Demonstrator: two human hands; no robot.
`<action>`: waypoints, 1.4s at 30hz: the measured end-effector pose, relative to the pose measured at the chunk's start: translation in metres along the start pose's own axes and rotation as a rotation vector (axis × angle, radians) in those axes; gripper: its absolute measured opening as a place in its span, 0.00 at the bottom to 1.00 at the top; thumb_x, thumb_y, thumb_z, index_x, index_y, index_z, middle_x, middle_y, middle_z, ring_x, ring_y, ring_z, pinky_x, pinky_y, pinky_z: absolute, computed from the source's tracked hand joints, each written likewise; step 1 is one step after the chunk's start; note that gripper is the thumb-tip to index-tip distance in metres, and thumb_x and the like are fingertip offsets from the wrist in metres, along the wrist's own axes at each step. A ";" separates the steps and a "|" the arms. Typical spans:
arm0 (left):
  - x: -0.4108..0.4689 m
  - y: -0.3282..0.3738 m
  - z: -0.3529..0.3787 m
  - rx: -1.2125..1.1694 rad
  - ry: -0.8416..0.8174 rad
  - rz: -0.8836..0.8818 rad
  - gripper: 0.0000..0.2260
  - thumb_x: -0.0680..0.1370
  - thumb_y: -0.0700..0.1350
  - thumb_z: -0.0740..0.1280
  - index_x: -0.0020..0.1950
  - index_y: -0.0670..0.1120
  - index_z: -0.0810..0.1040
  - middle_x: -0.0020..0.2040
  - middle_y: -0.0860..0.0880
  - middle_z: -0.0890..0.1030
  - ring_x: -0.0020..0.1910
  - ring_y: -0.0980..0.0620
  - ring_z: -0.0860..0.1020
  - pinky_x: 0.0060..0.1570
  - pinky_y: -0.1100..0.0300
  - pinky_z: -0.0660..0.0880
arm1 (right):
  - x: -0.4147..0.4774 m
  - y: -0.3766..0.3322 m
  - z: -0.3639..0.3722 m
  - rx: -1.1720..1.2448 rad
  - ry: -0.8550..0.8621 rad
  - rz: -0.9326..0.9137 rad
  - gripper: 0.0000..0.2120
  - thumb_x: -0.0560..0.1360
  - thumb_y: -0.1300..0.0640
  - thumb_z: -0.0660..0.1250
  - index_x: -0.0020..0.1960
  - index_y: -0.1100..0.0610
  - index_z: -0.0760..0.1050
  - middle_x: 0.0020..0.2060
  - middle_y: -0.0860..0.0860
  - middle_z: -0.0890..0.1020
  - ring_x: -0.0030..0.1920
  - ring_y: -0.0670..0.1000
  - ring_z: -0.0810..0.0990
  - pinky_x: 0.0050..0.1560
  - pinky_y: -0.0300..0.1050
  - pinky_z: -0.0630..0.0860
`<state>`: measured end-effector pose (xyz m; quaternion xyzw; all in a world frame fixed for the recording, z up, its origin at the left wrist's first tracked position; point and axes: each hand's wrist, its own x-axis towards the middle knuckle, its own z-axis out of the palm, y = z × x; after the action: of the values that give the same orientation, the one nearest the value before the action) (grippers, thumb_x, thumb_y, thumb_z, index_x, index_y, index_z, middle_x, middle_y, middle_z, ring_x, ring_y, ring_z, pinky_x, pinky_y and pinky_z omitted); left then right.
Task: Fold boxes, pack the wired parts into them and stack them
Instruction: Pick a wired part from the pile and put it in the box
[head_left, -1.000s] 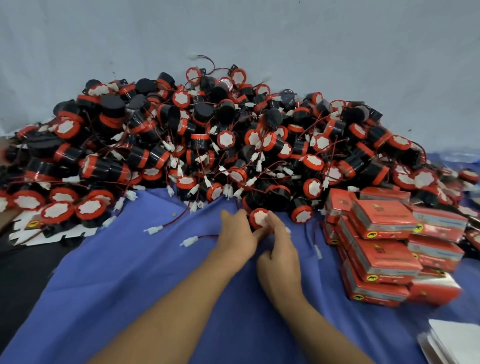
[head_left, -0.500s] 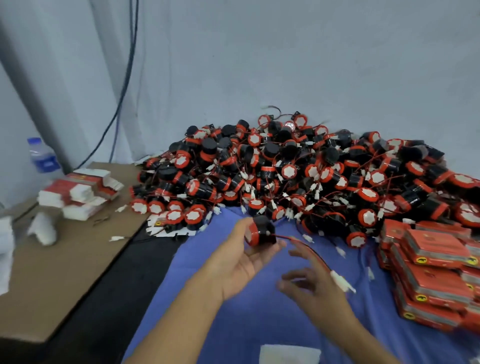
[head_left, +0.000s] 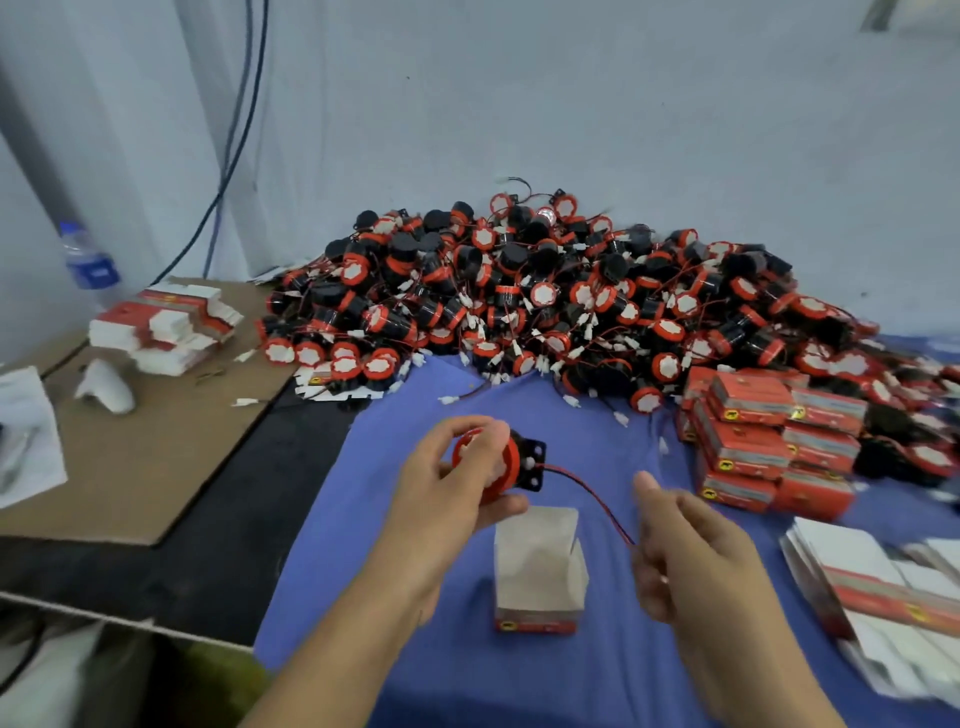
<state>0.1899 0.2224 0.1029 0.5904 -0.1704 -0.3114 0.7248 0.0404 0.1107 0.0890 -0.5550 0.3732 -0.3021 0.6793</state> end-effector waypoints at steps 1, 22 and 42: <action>-0.005 -0.003 0.000 -0.009 0.008 -0.005 0.07 0.77 0.55 0.71 0.51 0.55 0.83 0.52 0.44 0.81 0.40 0.42 0.86 0.44 0.58 0.83 | -0.007 0.002 -0.001 0.049 -0.070 0.114 0.21 0.66 0.38 0.70 0.34 0.57 0.80 0.27 0.52 0.73 0.24 0.49 0.68 0.23 0.40 0.61; -0.003 -0.067 0.000 1.325 0.065 0.826 0.20 0.69 0.60 0.73 0.54 0.53 0.73 0.42 0.54 0.75 0.44 0.49 0.71 0.43 0.55 0.73 | 0.012 0.007 -0.004 -0.450 0.123 -0.573 0.11 0.81 0.62 0.65 0.47 0.48 0.69 0.39 0.45 0.82 0.39 0.49 0.84 0.41 0.52 0.81; -0.002 -0.147 -0.009 1.596 0.017 0.826 0.21 0.60 0.39 0.70 0.52 0.51 0.82 0.48 0.50 0.79 0.41 0.47 0.76 0.35 0.54 0.70 | 0.040 0.054 0.047 -1.207 -0.126 -0.467 0.06 0.77 0.60 0.59 0.49 0.53 0.61 0.41 0.49 0.70 0.39 0.53 0.68 0.30 0.40 0.57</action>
<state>0.1569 0.2142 -0.0401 0.8123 -0.5295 0.1895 0.1545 0.1013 0.1139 0.0346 -0.9223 0.3063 -0.1459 0.1850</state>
